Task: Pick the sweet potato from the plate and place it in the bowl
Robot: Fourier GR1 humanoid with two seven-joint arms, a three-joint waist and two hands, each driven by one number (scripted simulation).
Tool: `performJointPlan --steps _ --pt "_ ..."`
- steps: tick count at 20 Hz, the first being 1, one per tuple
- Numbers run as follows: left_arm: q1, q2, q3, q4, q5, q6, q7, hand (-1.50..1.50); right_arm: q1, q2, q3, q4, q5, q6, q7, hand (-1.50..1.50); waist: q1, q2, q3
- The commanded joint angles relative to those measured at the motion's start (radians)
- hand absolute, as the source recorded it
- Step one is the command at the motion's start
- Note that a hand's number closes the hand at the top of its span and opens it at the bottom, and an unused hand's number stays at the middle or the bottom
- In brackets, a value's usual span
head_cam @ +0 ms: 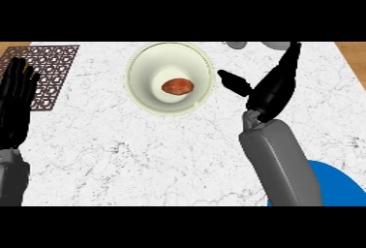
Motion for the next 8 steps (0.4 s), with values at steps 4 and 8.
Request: performJointPlan --steps 4,8 --pt "-0.016 0.023 0.02 -0.016 0.015 -0.001 0.043 0.0 0.398 -0.055 0.062 -0.489 -0.032 0.041 -0.003 -1.5 -0.016 0.001 0.001" --pt "-0.001 -0.024 -0.006 0.001 -0.005 0.014 -0.014 0.0 0.609 -0.123 0.085 -0.681 -0.13 0.021 -0.056 -1.5 0.001 0.008 0.001"
